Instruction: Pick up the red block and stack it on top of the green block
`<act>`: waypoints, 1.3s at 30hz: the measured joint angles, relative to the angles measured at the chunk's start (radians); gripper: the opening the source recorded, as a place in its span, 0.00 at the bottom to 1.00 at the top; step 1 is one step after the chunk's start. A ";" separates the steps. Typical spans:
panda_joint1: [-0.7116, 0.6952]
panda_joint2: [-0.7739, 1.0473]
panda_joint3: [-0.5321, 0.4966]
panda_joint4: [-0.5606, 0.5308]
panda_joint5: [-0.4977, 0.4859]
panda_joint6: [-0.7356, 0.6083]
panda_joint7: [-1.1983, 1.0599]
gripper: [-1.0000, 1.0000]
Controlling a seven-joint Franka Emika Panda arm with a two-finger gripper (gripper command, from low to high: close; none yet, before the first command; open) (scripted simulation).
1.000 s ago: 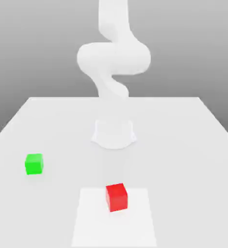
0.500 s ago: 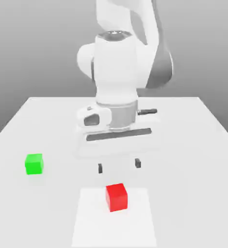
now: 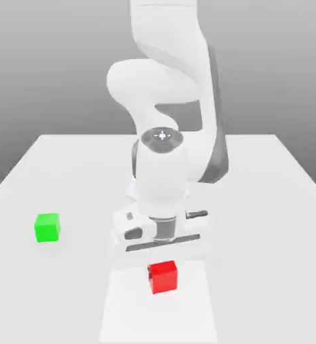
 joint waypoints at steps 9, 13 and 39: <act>-0.052 -0.269 -0.068 -0.042 -0.074 -0.224 0.058 0.00; -0.183 -0.338 -0.153 -0.063 -0.128 -0.268 0.109 0.00; -0.515 -0.200 -0.444 -0.124 0.011 -0.079 0.058 1.00</act>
